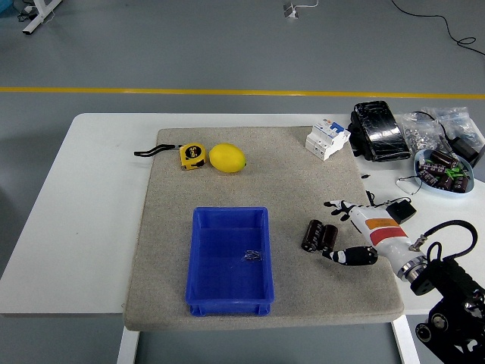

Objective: Pick up the battery,place it into the box

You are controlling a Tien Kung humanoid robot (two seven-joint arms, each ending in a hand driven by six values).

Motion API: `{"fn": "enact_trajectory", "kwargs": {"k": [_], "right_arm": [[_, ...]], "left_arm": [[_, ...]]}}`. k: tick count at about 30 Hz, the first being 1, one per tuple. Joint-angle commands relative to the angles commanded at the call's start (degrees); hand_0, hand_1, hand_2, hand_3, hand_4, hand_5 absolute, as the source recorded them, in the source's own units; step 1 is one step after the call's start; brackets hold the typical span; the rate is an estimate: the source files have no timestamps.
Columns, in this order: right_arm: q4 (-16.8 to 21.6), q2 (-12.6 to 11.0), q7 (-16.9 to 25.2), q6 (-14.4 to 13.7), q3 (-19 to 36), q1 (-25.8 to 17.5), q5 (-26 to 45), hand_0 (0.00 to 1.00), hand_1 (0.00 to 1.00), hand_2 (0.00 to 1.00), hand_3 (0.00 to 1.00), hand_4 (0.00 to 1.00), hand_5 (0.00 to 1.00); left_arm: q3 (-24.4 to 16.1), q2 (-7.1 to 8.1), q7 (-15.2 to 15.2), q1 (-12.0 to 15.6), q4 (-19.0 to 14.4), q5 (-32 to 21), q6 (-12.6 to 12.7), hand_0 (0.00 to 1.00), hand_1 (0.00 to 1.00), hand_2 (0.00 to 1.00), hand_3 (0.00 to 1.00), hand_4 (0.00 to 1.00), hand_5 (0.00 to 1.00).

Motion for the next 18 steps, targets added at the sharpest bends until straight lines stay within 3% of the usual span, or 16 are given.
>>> {"fn": "enact_trajectory", "kwargs": {"k": [7,18], "right_arm": [[-1.3,0.6,0.5,-0.7,-1.4,1.0,1.3,0.581,0.604,0.69,0.822,0.998,0.298],[-5.6,1.3,3.2,-4.6,-3.4,1.7,4.8,0.513,0.575,0.668,0.786,0.998,0.239]], "left_arm": [[0.0,0.04,-0.1,-0.1,0.0,0.0,-0.1,0.731,0.717,0.757,0.682,0.72,0.667],[-0.6,-0.11,-0.1,-0.2,-0.1,0.9,-0.7,0.73,0.719,0.759,0.683,0.72,0.667]]}}
